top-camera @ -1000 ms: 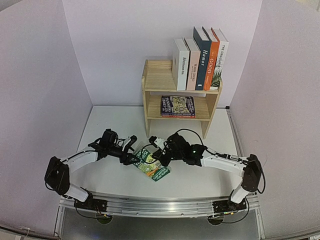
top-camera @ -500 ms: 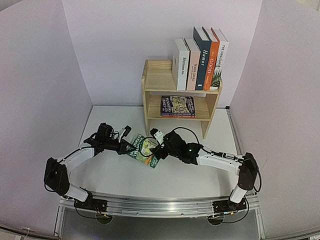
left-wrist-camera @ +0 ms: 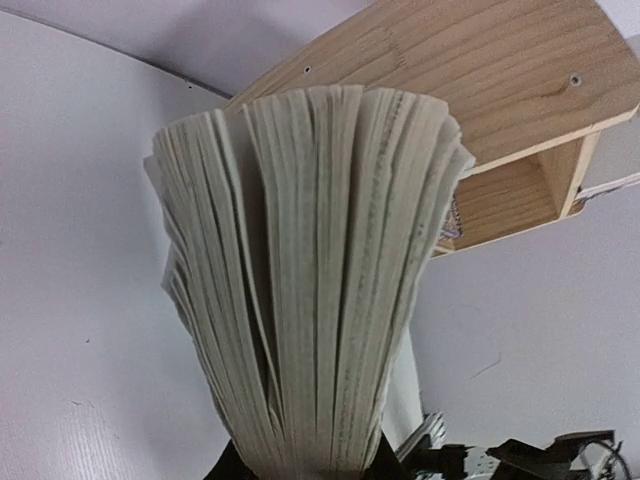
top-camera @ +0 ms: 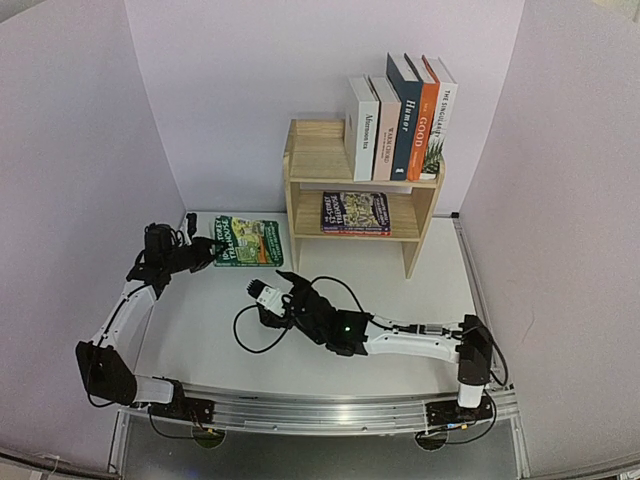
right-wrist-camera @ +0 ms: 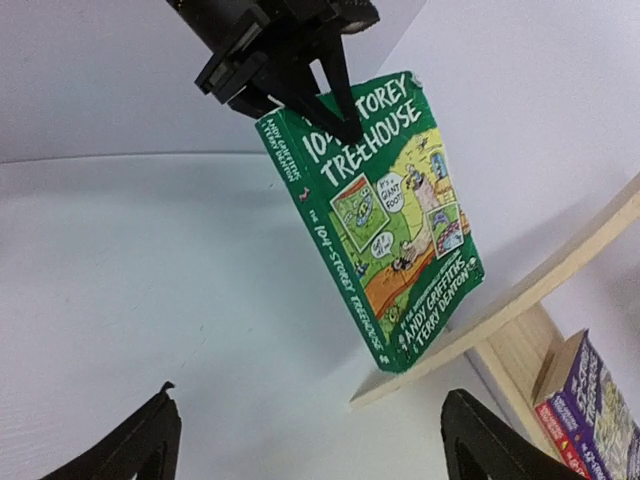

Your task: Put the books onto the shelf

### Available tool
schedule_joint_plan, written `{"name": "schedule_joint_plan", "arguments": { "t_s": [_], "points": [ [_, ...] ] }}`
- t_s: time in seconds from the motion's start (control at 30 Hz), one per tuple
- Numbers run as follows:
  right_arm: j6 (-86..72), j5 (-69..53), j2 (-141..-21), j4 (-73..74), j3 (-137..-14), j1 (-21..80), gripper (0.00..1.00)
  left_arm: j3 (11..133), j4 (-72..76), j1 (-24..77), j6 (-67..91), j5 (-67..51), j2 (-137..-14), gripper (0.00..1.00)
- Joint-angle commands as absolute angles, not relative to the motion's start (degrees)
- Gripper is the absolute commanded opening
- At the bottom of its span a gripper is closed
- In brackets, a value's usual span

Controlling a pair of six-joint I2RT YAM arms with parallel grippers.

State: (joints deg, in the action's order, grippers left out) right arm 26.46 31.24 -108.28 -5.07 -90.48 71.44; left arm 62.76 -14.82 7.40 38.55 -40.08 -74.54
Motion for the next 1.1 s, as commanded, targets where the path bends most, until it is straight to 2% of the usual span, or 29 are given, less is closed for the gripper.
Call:
{"name": "schedule_joint_plan", "arguments": {
  "t_s": [0.0,0.23,0.5,0.63,0.8,0.97,1.03,1.07],
  "points": [
    [44.8,37.3,-118.3,-26.2,-96.7,70.0,0.94,63.9,-3.4,5.9,50.3,-44.7,-71.6,0.00],
    [62.1,42.4,-132.8,-34.3,-112.8,68.3,0.90,62.9,2.6,5.7,54.1,-46.7,-71.6,0.00],
    [70.0,41.8,-137.0,-39.2,-116.1,66.8,0.80,63.1,3.4,5.6,54.0,-47.3,-71.8,0.00],
    [70.6,42.1,-138.5,-39.2,-118.0,66.1,0.65,63.1,3.9,5.6,54.1,-47.4,-72.0,0.00],
    [70.3,42.1,-140.0,-39.3,-120.3,65.4,0.55,62.4,5.2,5.7,54.5,-47.9,-72.1,0.00],
    [73.5,40.1,-141.2,-39.3,-122.8,65.5,0.38,62.0,6.2,5.7,54.7,-48.1,-72.1,0.00],
    [74.7,40.3,-141.6,-39.4,-124.2,65.5,0.10,61.8,6.2,5.7,54.7,-47.9,-72.1,0.00],
    [74.9,40.7,-141.6,-39.4,-124.8,65.5,0.00,61.7,6.2,5.7,54.7,-47.9,-72.0,0.00]
  ]
}}
